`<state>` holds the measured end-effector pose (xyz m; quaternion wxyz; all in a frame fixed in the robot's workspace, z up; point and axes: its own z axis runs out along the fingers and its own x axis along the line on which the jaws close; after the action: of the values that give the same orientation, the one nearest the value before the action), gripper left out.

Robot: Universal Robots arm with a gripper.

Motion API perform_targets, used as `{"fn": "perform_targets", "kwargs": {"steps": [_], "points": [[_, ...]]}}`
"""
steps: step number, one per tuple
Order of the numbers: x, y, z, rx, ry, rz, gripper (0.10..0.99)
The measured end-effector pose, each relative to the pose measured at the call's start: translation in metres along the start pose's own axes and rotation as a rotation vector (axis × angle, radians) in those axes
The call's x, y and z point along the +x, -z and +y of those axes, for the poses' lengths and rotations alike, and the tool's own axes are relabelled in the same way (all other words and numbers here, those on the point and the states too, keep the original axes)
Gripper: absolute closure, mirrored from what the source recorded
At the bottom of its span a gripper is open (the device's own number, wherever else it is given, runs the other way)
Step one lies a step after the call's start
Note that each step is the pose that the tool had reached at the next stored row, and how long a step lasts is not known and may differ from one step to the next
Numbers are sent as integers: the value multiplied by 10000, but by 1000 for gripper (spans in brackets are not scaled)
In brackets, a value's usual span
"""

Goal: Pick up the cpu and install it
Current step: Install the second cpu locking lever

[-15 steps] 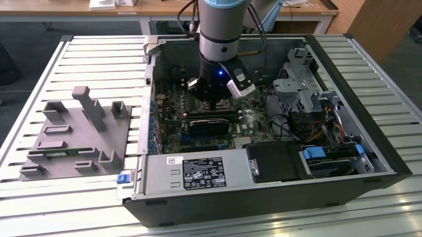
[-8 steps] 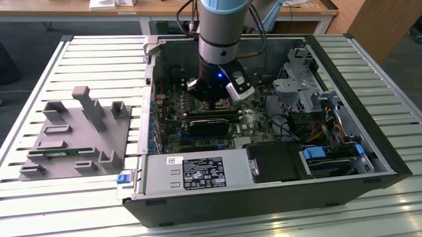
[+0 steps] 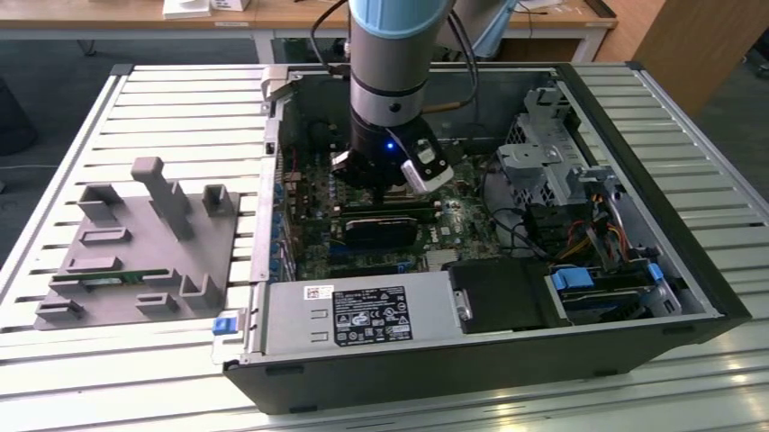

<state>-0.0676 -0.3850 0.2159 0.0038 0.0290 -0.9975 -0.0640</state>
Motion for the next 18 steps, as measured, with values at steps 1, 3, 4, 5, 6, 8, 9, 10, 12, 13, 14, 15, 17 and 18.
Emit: {"fn": "perform_targets", "kwargs": {"steps": [1, 3, 4, 5, 6, 8, 9, 10, 12, 13, 14, 15, 17, 18], "points": [[13, -7, 0, -51, 0, -2, 980], [25, -26, -1, -129, 1, -7, 980], [28, -37, -3, -162, 2, -9, 980], [30, -48, -4, -191, 4, -10, 980], [34, -59, -5, -220, 2, -13, 980], [37, -79, -8, -283, 3, -16, 980], [37, -89, -9, -309, 2, -17, 980], [37, -100, -11, -342, 3, -20, 980], [38, -118, -13, -405, 4, -23, 980], [43, -123, -14, -443, 4, -25, 980], [48, -128, -14, -503, 6, -28, 980], [52, -133, -14, -571, 7, -31, 980], [60, -143, -16, -710, 8, -40, 980], [63, -149, -17, -765, 9, -44, 980]]}}
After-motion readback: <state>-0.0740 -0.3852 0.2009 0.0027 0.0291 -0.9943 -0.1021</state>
